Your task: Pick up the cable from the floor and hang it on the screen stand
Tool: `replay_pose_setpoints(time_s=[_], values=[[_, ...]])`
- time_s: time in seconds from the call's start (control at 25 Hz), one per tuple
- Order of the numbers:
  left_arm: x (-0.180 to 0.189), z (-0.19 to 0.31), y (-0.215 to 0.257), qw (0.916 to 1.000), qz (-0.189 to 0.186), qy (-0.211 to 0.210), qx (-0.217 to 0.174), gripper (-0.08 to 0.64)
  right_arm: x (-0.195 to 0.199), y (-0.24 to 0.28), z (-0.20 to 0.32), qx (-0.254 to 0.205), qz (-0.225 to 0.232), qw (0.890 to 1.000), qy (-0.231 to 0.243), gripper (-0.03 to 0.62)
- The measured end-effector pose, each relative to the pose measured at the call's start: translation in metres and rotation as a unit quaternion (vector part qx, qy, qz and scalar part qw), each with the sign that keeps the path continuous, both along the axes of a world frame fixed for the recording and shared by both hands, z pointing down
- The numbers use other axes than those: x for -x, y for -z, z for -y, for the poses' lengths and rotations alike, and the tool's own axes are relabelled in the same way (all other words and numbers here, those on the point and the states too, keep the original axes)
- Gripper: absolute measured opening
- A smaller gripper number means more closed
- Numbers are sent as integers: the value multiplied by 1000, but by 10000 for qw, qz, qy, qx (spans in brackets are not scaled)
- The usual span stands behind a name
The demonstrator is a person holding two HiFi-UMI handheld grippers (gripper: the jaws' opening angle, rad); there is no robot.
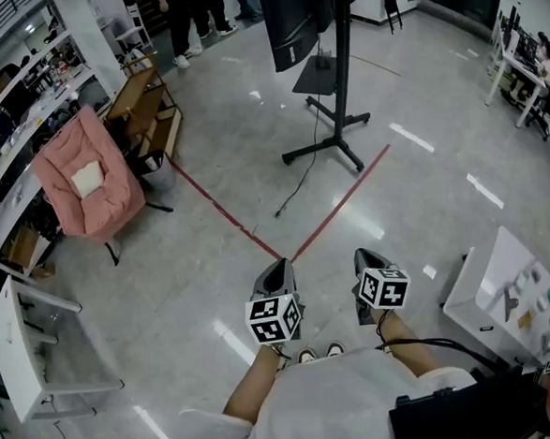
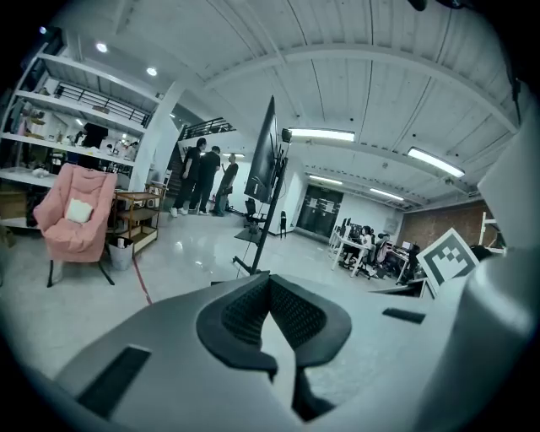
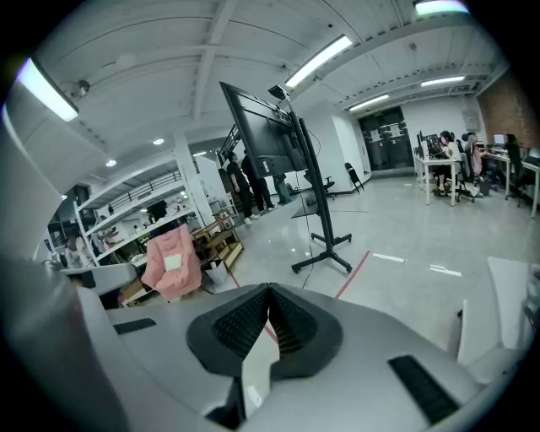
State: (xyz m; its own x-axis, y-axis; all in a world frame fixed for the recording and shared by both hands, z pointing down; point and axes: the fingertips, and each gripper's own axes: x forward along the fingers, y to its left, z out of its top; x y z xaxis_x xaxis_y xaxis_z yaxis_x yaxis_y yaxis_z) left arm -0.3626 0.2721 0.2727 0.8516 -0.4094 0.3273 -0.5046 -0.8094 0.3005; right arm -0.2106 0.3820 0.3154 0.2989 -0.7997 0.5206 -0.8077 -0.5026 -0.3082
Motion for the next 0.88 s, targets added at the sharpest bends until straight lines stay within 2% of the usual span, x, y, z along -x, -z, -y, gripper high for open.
replay_pose_setpoints(time_s=[0.24,0.48,0.64,0.88], values=[[1,11,-22,9998,76,-67,175,3,-2,-10,4,73,-9,9998,-186,20],[-15,15,-39,9989,264,-180,353,3,-24,-27,1,180,287,9983,-475,20],[-41,19,-45,9984,352,-152,424,3,-52,-36,6,206,411,9980,-438,20],[-106,28,-58,9972,465,3,589,3,-115,-48,32,329,516,9981,-25,19]])
